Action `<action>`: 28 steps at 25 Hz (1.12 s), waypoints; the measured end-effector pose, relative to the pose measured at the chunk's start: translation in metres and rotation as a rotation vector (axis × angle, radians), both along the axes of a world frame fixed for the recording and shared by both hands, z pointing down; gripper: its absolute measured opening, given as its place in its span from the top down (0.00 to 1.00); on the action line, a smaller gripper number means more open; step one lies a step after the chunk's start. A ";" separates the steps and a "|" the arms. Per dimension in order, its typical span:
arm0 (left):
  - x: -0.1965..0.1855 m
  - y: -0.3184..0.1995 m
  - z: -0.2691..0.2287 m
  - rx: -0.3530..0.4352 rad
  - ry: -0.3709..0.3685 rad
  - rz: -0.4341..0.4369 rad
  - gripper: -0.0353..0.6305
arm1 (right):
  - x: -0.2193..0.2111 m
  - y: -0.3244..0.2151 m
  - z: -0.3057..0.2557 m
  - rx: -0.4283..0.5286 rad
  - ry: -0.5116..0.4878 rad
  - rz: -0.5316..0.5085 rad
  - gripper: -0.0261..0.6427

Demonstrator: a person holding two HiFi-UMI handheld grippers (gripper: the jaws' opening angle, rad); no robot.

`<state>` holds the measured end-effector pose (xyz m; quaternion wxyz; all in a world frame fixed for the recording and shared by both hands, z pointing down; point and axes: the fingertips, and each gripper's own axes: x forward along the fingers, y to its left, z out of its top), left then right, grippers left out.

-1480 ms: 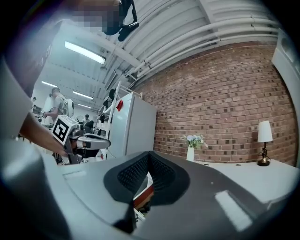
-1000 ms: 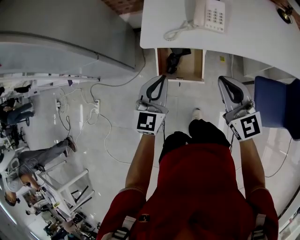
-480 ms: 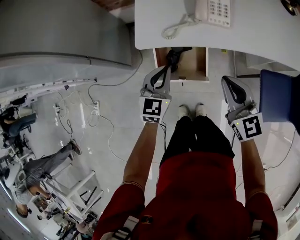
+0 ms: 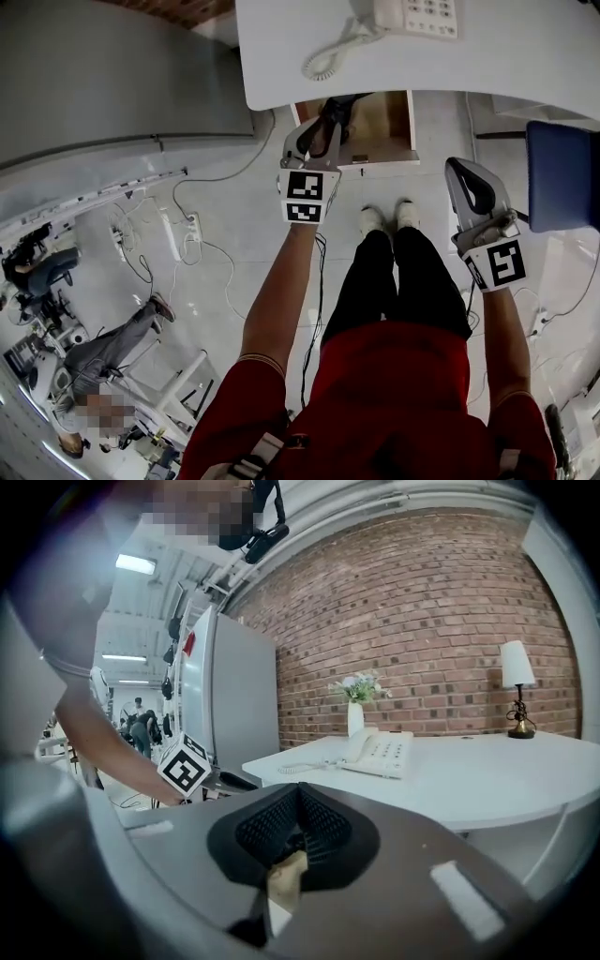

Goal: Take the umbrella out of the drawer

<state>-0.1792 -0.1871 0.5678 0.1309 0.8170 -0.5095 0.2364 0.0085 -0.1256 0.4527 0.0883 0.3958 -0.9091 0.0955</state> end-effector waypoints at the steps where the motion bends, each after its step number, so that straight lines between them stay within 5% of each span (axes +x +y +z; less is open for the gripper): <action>1: 0.001 -0.004 0.009 -0.021 -0.005 0.006 0.77 | 0.001 -0.001 0.003 -0.003 0.000 0.005 0.94; 12: 0.007 -0.038 0.105 -0.212 -0.090 0.048 0.53 | 0.026 0.001 0.042 -0.056 -0.005 0.073 0.94; 28: 0.007 -0.081 0.195 -0.333 -0.195 0.026 0.41 | 0.053 0.001 0.083 -0.114 0.018 0.139 0.94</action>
